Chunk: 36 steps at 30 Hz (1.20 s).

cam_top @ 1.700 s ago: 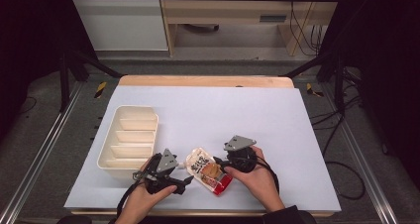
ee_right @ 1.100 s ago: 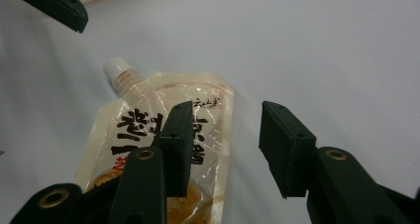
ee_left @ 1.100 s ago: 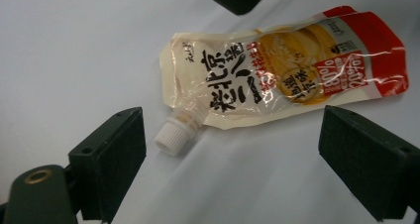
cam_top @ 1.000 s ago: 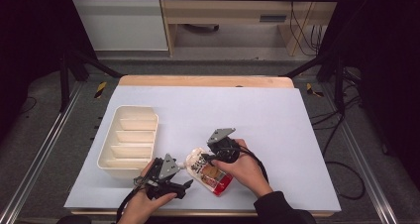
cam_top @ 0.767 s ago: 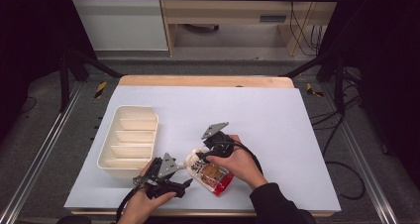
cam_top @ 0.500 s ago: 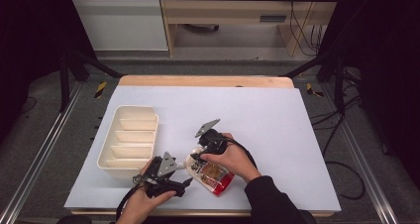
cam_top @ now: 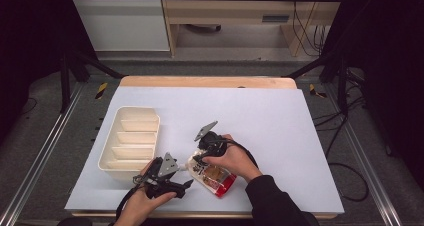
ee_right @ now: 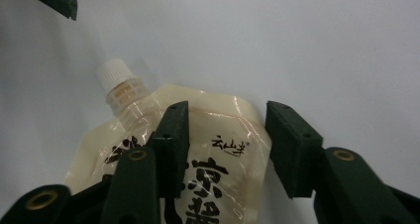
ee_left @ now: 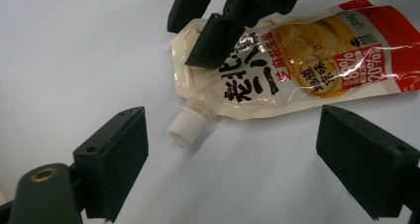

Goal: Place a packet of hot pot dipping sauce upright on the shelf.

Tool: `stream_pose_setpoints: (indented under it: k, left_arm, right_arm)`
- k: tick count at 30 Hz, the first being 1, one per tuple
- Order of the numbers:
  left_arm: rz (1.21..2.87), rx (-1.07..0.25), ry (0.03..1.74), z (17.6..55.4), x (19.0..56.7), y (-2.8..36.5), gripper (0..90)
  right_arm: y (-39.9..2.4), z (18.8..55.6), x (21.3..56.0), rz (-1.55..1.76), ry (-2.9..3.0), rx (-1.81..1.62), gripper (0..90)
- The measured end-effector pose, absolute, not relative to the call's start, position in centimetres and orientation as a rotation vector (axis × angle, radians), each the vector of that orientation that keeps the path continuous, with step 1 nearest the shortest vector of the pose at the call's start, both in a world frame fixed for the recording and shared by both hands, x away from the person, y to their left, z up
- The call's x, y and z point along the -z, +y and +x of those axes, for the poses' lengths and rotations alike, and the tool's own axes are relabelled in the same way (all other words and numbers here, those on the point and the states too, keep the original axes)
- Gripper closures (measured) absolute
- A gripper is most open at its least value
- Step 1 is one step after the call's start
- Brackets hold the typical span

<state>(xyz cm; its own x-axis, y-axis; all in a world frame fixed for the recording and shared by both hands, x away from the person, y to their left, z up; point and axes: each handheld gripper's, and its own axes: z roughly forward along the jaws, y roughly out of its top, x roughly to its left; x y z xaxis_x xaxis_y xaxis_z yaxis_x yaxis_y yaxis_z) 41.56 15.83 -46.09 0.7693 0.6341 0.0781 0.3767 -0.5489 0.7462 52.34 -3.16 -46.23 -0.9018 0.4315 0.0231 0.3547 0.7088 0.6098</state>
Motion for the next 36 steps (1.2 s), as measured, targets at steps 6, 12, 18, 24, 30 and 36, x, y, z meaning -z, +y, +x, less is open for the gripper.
stream_pose_setpoints:
  k: [6,12,18,24,30,36]
  left_arm:
    - [2.228,-0.432,0.736,41.5,46.3,15.5,12.6]
    - [2.241,-0.429,0.731,41.5,46.4,15.4,12.6]
    - [2.236,-0.425,0.738,41.6,46.5,15.4,12.5]
    - [2.234,-0.426,0.750,41.6,46.4,15.5,12.4]
    - [2.235,-0.461,0.724,41.5,46.2,15.3,11.9]
    - [2.212,-0.451,0.734,41.7,45.8,15.5,11.5]
  right_arm:
    - [-3.8,51.6,45.3,0.591,2.783,-0.958,63.9]
    - [-3.8,50.9,45.4,0.518,2.790,-0.887,73.9]
    - [-3.9,50.8,45.4,0.506,2.795,-0.870,81.7]
    - [-4.6,50.4,44.8,0.488,2.773,-0.906,87.5]
    - [-5.6,50.0,43.7,0.481,2.729,-0.973,88.1]
    - [-6.6,49.7,42.1,0.478,2.675,-1.027,88.3]
